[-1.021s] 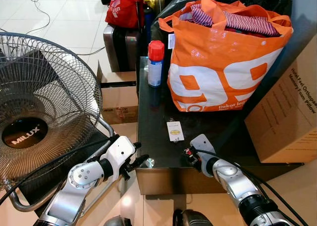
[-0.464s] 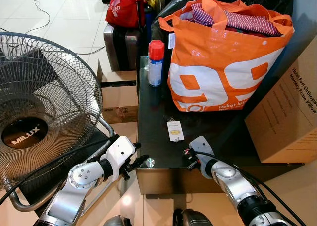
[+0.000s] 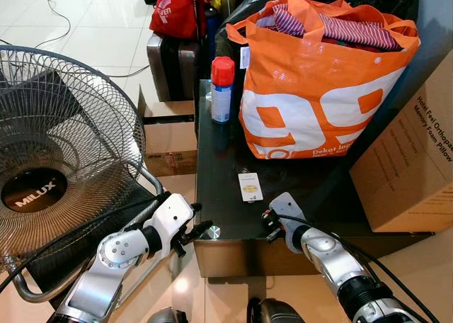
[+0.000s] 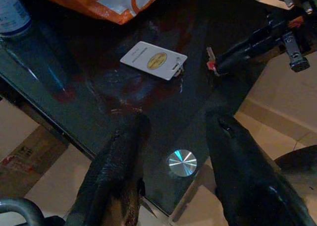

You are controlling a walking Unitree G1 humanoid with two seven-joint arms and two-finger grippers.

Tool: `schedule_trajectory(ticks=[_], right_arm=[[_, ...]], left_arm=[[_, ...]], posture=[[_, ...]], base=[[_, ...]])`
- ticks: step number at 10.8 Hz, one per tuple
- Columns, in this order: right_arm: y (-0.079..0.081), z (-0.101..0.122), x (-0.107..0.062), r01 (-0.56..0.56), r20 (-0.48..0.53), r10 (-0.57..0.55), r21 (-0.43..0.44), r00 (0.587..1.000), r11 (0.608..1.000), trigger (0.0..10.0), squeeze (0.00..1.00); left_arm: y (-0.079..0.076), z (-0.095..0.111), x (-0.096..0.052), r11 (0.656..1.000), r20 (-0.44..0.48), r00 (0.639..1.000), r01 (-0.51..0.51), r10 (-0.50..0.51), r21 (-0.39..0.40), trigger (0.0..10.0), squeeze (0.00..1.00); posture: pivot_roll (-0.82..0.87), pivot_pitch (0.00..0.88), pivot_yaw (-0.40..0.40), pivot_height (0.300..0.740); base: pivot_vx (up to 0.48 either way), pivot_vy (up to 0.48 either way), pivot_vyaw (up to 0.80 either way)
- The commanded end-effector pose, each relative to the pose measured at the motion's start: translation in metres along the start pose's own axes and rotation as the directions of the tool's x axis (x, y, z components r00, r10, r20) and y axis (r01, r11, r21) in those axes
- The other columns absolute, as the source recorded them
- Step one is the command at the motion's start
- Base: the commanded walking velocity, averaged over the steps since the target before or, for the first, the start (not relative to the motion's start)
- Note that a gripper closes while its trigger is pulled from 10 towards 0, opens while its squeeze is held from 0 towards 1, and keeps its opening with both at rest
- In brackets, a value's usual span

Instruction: Hang keys on a hook

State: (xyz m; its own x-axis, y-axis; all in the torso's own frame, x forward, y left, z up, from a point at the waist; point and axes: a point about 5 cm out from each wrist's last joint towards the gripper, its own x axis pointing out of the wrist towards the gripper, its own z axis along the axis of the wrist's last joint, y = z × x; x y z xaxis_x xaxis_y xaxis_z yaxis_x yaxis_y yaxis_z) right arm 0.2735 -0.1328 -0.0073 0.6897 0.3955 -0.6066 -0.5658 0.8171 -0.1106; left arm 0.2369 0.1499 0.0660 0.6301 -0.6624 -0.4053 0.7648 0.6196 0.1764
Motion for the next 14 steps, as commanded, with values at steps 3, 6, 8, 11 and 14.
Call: schedule_trajectory(ticks=[3,6,8,11,14], right_arm=[[-0.008,-0.001,-0.004,0.023,0.014,-0.023,-0.002,1.0,1.0,0.0,0.0],[-0.027,0.026,-0.026,0.068,0.219,-0.097,0.137,0.971,0.988,0.0,0.0],[-0.025,0.028,-0.036,0.053,0.244,-0.071,0.08,0.967,0.995,0.0,0.0],[-0.015,0.015,-0.017,0.011,0.078,-0.01,-0.022,0.997,1.0,10.0,1.0],[-0.003,0.012,-0.004,-0.02,0.008,0.02,0.009,1.0,1.0,10.0,1.0]], left_arm=[[0.001,-0.001,0.003,1.0,-0.007,1.0,-0.003,0.003,0.013,10.0,0.0],[0.008,0.005,0.002,0.998,0.035,0.997,-0.064,0.063,0.027,10.0,0.0],[0.009,0.006,0.003,0.996,0.05,0.995,-0.086,0.085,0.024,10.0,0.0],[0.003,0.008,0.008,0.998,0.049,0.997,-0.054,0.053,0.025,10.0,0.0],[-0.002,0.004,0.004,0.999,0.022,1.0,-0.018,0.018,0.026,10.0,0.0]], posture=[[-0.11,0.114,-0.025,0.74],[-0.09,0.042,-0.03,0.74],[-0.09,0.0,-0.034,0.74],[-0.1,0.021,-0.033,0.74],[-0.1,0.088,-0.031,0.74]], base=[[0.0,0.0,0.0],[0.0,0.0,0.0],[0.0,0.0,0.0],[0.0,0.0,0.0],[0.0,0.0,0.0]])
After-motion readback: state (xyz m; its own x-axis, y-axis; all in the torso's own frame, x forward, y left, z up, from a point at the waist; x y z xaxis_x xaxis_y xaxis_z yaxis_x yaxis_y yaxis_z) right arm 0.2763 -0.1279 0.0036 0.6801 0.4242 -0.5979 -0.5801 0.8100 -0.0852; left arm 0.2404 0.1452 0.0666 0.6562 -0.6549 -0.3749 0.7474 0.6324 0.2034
